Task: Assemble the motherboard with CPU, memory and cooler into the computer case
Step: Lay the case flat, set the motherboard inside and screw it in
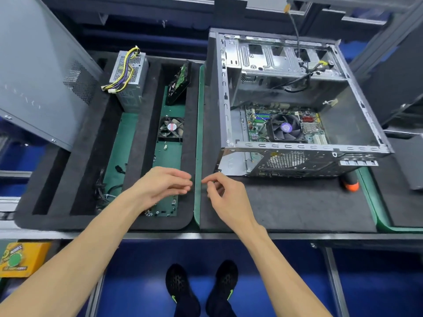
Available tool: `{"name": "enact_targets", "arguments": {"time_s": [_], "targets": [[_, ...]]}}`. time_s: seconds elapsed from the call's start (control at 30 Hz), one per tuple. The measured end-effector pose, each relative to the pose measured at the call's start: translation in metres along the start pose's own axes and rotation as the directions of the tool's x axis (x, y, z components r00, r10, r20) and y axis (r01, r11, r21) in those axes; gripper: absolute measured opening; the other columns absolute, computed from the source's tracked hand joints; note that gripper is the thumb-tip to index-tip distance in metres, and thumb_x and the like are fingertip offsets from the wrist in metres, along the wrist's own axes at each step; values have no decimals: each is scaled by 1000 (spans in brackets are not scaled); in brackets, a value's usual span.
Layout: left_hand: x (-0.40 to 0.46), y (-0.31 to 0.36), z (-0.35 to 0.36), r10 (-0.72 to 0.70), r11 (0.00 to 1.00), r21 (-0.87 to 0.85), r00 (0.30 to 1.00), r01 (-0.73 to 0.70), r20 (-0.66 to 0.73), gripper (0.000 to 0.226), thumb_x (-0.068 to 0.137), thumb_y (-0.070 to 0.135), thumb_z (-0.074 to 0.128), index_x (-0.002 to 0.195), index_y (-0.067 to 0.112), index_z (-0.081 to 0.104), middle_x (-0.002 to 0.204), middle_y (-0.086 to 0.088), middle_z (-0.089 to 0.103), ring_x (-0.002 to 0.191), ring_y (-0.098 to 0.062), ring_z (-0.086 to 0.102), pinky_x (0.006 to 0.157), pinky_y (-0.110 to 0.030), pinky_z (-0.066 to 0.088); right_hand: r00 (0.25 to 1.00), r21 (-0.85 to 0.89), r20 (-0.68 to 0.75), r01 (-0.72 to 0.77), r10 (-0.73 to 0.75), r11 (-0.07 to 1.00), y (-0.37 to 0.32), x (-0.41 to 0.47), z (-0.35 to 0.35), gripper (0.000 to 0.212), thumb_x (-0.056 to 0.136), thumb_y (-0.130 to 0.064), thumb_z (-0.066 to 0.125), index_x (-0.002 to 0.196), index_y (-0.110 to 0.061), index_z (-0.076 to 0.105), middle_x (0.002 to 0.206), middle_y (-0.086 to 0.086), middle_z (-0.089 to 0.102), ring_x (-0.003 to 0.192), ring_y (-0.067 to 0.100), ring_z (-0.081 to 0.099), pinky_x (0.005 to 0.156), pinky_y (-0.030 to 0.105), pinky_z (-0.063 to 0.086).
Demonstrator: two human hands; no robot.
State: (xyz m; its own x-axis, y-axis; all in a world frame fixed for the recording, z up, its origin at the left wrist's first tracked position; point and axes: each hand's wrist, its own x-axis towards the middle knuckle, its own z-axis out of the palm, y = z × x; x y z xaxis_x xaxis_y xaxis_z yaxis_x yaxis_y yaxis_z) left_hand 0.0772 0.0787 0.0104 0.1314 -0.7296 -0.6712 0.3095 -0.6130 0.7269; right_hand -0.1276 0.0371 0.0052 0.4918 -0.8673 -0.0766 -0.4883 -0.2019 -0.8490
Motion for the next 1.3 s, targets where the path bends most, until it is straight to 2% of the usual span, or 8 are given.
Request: {"name": "enact_targets", "arguments": {"time_s": [0.07,0.23,0.4,0.67,0.97,1.1,1.2,1.3], "targets": [[2,-6,-7,45,985,173,989,-19,-144,15,81,-11,71,96,-6,72,91,-25,74,79,-29,75,70,-27,61,1000,9,-8,-10,10,1000,1,-2,-1,18,99,-20,55,98,-31,70,72,-6,65,72,15,65,69,40,55],[11,-17,-20,170,892,450,952,-38,-256,11,81,-14,66,83,-4,70,77,-23,73,70,-31,74,72,-33,63,1000,33,15,-3,3,999,-3,-4,14,19,99,-22,55,97,-33,69,72,-6,65,70,13,62,68,36,54],[19,-35,-26,248,655,754,933,36,-260,24,81,-8,62,83,13,74,85,-2,73,80,-15,69,75,-24,54,999,36,42,11,-13,999,-7,3,28,18,98,-26,53,97,-37,68,73,-7,65,71,12,62,66,29,54],[30,-66,-22,139,369,925,979,88,-149,13,87,15,67,96,6,66,98,-12,69,93,-31,67,84,-37,55,997,33,64,34,-36,999,-13,16,44,18,98,-22,54,99,-30,69,71,-9,64,71,13,63,68,37,56],[45,-70,-22,97,198,979,993,43,-63,17,89,3,51,105,2,54,108,-18,64,100,-35,63,74,-33,45,997,18,79,26,-27,999,-14,22,50,18,98,-19,55,99,-28,70,71,-8,64,71,14,62,70,38,55],[44,-68,-21,122,265,964,990,32,-67,8,85,9,58,83,10,51,84,-9,59,79,-29,59,67,-31,46,998,11,57,28,-29,1000,-10,22,45,18,98,-22,54,98,-32,69,71,-9,64,71,13,64,68,37,56],[39,-52,-22,197,512,858,967,41,-164,19,83,14,68,67,12,56,64,-4,62,65,-22,62,62,-29,49,999,15,37,22,-23,1000,-8,22,40,18,97,-26,53,97,-36,68,72,-9,64,71,13,63,66,30,54],[26,-28,-25,234,792,607,950,-63,-206,13,78,6,75,74,1,64,63,-9,71,57,-18,69,67,-31,57,1000,18,7,22,-22,1000,-5,20,35,18,97,-25,53,96,-36,68,71,-8,63,67,12,60,62,22,50]]}}
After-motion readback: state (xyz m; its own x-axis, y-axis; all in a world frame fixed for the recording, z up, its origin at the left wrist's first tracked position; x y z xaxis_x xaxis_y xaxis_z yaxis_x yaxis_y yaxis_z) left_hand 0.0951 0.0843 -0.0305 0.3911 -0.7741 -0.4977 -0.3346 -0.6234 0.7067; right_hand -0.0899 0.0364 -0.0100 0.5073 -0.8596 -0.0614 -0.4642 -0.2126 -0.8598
